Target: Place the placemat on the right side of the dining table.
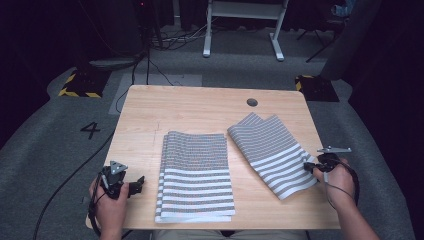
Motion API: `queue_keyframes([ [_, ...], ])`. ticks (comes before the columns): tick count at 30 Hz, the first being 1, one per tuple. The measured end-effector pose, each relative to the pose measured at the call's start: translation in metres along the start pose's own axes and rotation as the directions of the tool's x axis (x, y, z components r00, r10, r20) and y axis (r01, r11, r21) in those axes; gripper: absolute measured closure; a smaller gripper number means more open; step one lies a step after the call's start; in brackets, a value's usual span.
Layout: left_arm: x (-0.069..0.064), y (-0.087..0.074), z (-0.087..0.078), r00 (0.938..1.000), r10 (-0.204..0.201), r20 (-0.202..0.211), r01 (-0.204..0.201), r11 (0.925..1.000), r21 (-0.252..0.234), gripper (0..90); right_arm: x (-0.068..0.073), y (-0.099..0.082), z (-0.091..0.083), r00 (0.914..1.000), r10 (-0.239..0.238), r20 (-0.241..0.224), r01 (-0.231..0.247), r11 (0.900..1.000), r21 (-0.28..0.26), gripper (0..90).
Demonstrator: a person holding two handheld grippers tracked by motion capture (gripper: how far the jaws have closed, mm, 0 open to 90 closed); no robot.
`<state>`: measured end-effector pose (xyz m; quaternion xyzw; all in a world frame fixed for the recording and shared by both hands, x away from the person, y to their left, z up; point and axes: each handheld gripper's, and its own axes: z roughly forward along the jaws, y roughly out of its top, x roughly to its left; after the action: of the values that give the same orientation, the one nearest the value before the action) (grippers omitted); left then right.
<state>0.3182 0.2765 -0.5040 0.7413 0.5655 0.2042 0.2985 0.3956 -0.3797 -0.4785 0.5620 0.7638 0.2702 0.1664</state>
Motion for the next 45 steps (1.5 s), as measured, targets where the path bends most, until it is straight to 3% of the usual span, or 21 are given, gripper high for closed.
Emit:
queue_keyframes([
  [7,0.000,0.000,0.000,1.0000,-0.001,0.001,0.001,1.0000,0.000,6.9,-0.014,0.011,-0.001,0.9873,-0.083,0.136,0.085,0.9964,-0.005,85.9],
  [9,0.000,0.000,0.000,1.0000,-0.001,0.001,0.001,1.0000,-0.001,6.6,-0.020,0.016,-0.005,0.9733,-0.116,0.198,0.124,0.9918,-0.030,85.7],
  [13,0.000,0.000,0.000,1.0000,-0.002,0.001,0.002,1.0000,-0.001,6.6,-0.024,0.020,-0.011,0.9660,-0.120,0.229,0.139,0.9882,-0.065,86.1],
  [23,0.000,0.000,0.000,1.0000,-0.001,0.000,0.001,1.0000,-0.001,6.6,0.016,0.030,-0.053,0.9638,-0.212,0.161,0.244,0.9463,-0.212,86.8],
  [24,0.000,0.000,0.000,1.0000,-0.001,0.001,0.001,1.0000,0.000,6.6,0.028,0.031,-0.062,0.9568,-0.254,0.142,0.281,0.9311,-0.232,86.9],
  [25,0.000,0.000,0.000,1.0000,-0.001,0.001,0.001,1.0000,0.000,6.6,0.028,0.031,-0.062,0.9568,-0.254,0.142,0.281,0.9311,-0.232,86.9],
  [27,0.000,0.000,0.000,1.0000,-0.001,0.000,0.001,1.0000,-0.001,6.6,0.049,0.030,-0.074,0.9460,-0.308,0.101,0.324,0.9059,-0.273,87.0],
  [29,0.000,0.000,0.000,1.0000,-0.001,0.000,0.001,1.0000,-0.001,6.6,0.057,0.029,-0.078,0.9433,-0.322,0.082,0.331,0.9000,-0.283,87.0],
  [30,0.000,0.000,0.000,1.0000,-0.001,-0.001,0.001,1.0000,0.000,6.6,0.073,0.027,-0.083,0.9316,-0.361,0.046,0.357,0.8846,-0.300,87.0],
  [32,0.000,0.000,0.000,1.0000,0.002,0.000,-0.002,1.0000,0.000,6.6,0.089,0.023,-0.087,0.9165,-0.400,0.012,0.384,0.8708,-0.307,87.0],
  [33,0.000,0.000,0.000,1.0000,0.002,0.000,-0.002,1.0000,0.000,6.6,0.089,0.023,-0.087,0.9165,-0.400,0.012,0.384,0.8708,-0.307,87.0],
  [34,0.000,0.000,0.000,1.0000,0.002,0.001,-0.002,1.0000,0.000,6.6,0.104,0.019,-0.090,0.8975,-0.441,-0.019,0.413,0.8541,-0.317,87.0],
  [36,0.000,0.000,0.000,1.0000,0.002,0.000,-0.002,1.0000,0.000,6.6,0.119,0.013,-0.093,0.8779,-0.476,-0.057,0.435,0.8413,-0.321,86.9],
  [37,0.000,0.000,0.000,1.0000,0.002,0.000,-0.002,1.0000,0.000,6.6,0.119,0.013,-0.093,0.8779,-0.476,-0.057,0.435,0.8413,-0.321,86.9],
  [39,0.000,0.000,0.000,1.0000,0.002,0.001,-0.002,1.0000,0.001,6.6,0.140,0.004,-0.096,0.8469,-0.519,-0.115,0.460,0.8235,-0.333,86.9],
  [40,0.000,0.000,0.000,1.0000,0.002,0.002,-0.002,1.0000,0.002,6.6,0.146,0.001,-0.097,0.8363,-0.531,-0.137,0.466,0.8194,-0.334,86.9],
  [41,0.000,0.000,0.000,1.0000,0.002,0.002,-0.002,1.0000,0.002,6.6,0.146,0.001,-0.097,0.8363,-0.531,-0.137,0.466,0.8194,-0.334,86.9],
  [42,0.000,0.000,0.000,1.0000,0.003,0.001,-0.003,1.0000,0.001,6.6,0.158,-0.006,-0.098,0.8136,-0.552,-0.183,0.474,0.8115,-0.342,86.8],
  [43,0.000,0.000,0.000,1.0000,0.003,0.001,-0.003,1.0000,0.001,6.6,0.158,-0.006,-0.098,0.8136,-0.552,-0.183,0.474,0.8115,-0.342,86.8],
  [44,-0.001,0.000,0.000,1.0000,0.000,-0.001,0.000,1.0000,0.001,6.6,0.164,-0.009,-0.099,0.8035,-0.558,-0.208,0.476,0.8119,-0.338,86.8],
  [45,-0.001,0.000,0.000,1.0000,0.002,0.001,-0.002,1.0000,0.001,6.6,0.176,-0.017,-0.099,0.7774,-0.568,-0.270,0.479,0.8130,-0.330,86.8],
])
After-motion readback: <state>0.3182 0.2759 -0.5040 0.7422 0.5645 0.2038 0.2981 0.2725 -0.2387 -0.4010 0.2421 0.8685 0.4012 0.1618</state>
